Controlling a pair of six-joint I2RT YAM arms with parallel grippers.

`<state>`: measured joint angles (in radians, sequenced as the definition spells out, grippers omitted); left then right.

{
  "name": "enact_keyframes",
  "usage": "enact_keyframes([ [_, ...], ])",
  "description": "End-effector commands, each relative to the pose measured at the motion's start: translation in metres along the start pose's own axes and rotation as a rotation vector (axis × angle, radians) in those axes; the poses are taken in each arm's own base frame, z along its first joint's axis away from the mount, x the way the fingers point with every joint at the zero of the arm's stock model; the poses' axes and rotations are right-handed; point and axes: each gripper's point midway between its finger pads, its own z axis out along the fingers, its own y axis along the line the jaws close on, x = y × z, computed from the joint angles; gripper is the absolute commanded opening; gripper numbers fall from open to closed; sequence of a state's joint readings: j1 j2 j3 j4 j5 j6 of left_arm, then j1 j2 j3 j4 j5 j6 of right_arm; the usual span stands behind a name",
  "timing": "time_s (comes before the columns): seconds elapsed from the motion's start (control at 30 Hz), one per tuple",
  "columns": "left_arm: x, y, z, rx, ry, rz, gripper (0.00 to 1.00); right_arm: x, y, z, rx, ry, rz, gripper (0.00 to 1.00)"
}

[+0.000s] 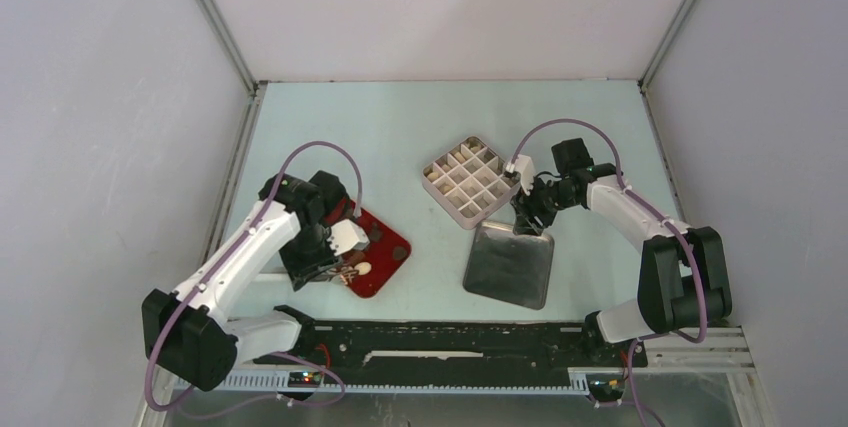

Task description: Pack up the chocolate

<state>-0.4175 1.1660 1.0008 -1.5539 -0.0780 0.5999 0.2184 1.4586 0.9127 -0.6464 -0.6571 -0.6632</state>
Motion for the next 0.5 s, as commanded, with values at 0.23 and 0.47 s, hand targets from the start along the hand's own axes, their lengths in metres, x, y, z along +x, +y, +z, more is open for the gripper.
enact_keyframes([
  [0.23,-0.003,0.024,-0.024,-0.124,-0.019,-0.005,0.45,-0.014,-0.005,-0.005,0.017,-0.02,-0.038,0.54],
  [0.47,-0.004,0.017,-0.014,-0.075,-0.005,0.006,0.47,-0.013,-0.005,-0.005,0.018,-0.021,-0.037,0.54],
])
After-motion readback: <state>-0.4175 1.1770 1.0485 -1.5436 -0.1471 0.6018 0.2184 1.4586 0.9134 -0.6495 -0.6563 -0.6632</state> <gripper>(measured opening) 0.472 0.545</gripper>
